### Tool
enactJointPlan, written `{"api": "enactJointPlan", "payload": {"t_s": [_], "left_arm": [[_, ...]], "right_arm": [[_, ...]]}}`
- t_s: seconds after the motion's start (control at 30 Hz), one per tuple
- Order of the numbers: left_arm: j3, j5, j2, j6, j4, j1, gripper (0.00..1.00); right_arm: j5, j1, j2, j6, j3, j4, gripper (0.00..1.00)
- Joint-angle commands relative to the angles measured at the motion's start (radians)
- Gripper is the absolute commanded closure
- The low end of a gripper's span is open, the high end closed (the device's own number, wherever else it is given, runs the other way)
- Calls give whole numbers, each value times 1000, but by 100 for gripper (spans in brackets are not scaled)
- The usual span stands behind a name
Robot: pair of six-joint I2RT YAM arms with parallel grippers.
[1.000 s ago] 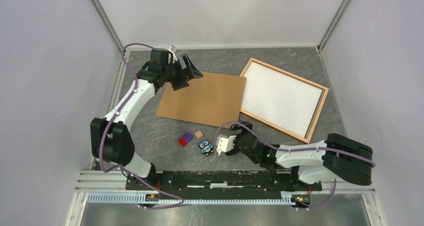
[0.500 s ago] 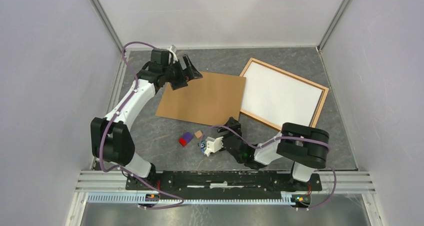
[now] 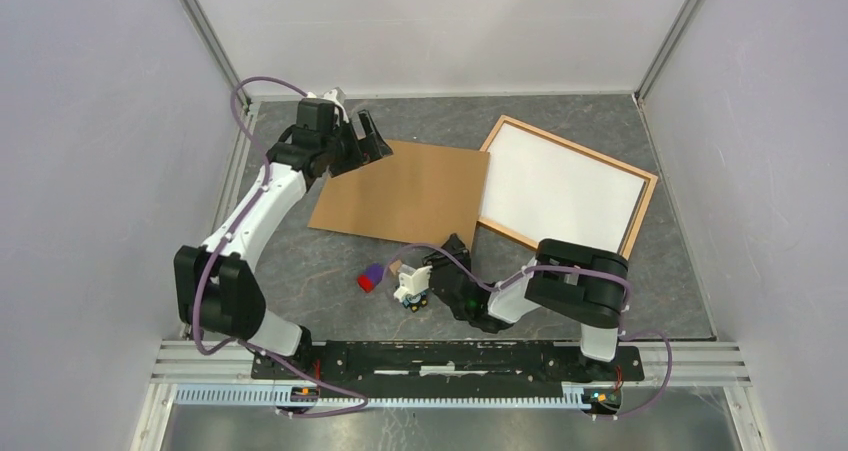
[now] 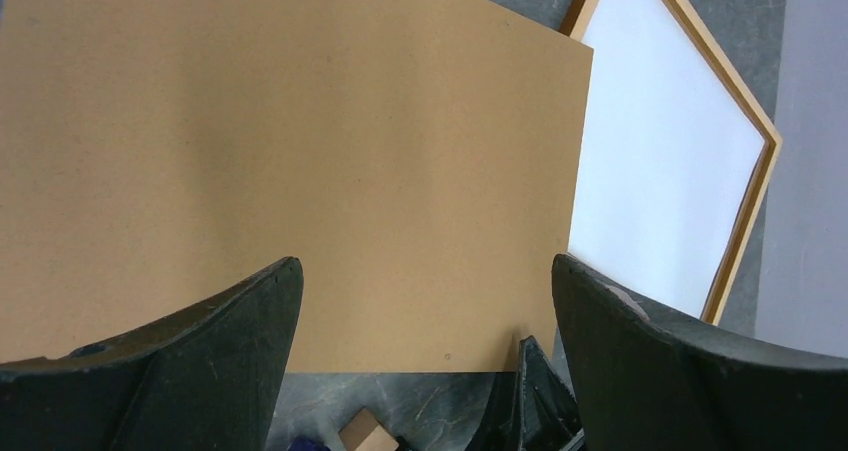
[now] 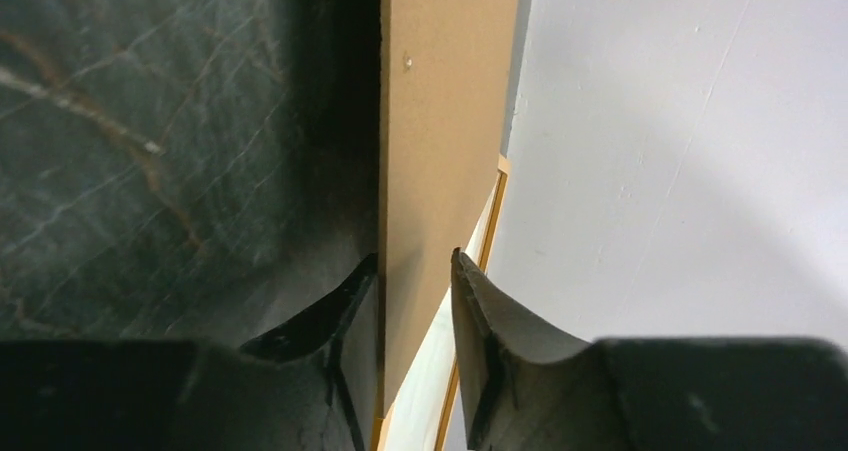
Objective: Put the photo into the frame
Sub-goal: Pick up the photo frame item at the center of the board.
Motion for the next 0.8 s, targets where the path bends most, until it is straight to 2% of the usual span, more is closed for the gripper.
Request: {"api": "enactJointPlan", "payload": {"t_s": [0.0, 0.03, 0.13, 0.2, 0.27, 0.37, 0.53, 0.67, 0.77], "left_arm": [[-11, -72, -127, 90, 33, -13, 0], [-18, -76, -152, 78, 25, -13, 0], [-28, -84, -223, 19, -59, -13, 0], [-45, -137, -280, -62, -146, -13, 1], [-70, -190, -339, -168, -254, -13, 2], [-201, -138, -448, -351, -289, -13, 5], [-417, -15, -541, -588, -150, -13, 7], [-493, 51, -503, -715, -33, -19, 7], [-532, 48, -465, -794, 30, -23, 7]], "right_arm": [[52, -14, -30, 7, 50, 40, 68], [37, -19, -41, 18, 55, 27, 72], [-14, -33, -73, 57, 99, -84, 91], [-54, -43, -99, 87, 114, -140, 99], [-91, -55, -129, 131, 128, -180, 100], [-153, -76, -178, 208, 153, -232, 100], [-209, -78, -221, 259, 176, -255, 100], [-213, -81, -225, 272, 186, -254, 100], [-219, -85, -231, 307, 191, -260, 100]]}}
